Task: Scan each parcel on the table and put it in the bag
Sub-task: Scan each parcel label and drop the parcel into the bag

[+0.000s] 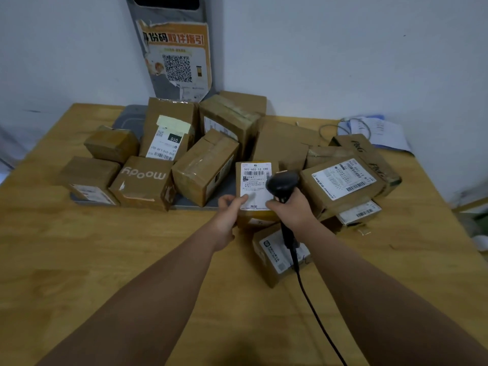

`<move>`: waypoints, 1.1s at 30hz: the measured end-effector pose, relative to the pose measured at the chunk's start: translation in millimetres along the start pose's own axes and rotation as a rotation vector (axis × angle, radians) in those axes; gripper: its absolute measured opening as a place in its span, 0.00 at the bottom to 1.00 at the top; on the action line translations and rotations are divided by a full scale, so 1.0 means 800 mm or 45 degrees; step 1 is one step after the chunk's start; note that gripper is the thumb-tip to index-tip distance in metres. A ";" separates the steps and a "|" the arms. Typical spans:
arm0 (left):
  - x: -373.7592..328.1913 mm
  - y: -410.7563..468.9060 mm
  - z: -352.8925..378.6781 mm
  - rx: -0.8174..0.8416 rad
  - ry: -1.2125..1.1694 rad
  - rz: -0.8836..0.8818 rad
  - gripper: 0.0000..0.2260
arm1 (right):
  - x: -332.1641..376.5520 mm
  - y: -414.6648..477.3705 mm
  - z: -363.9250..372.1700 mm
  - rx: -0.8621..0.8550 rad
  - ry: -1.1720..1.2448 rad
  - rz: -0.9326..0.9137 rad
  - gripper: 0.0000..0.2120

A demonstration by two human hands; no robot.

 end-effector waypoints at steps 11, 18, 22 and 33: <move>-0.045 -0.086 0.019 -0.286 0.100 0.391 0.10 | 0.018 -0.061 -0.040 0.087 0.274 -0.252 0.18; -0.055 -0.172 0.037 -0.302 0.010 0.447 0.22 | 0.042 -0.114 -0.080 0.181 0.316 -0.423 0.19; -0.052 -0.211 0.026 -0.344 -0.011 0.429 0.24 | 0.050 -0.141 -0.081 0.261 0.338 -0.502 0.20; 0.029 -0.283 -0.033 -0.448 0.112 0.420 0.11 | 0.028 -0.204 -0.050 0.321 0.122 -0.489 0.17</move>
Point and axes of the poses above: each hand's wrist, its own y-axis towards the middle knuckle, its own z-axis out of the palm, x = y × z, the point moved 1 cm from there along y, towards the middle knuckle, and after that the axes turned 3 degrees about y, right-handed, at the moved point
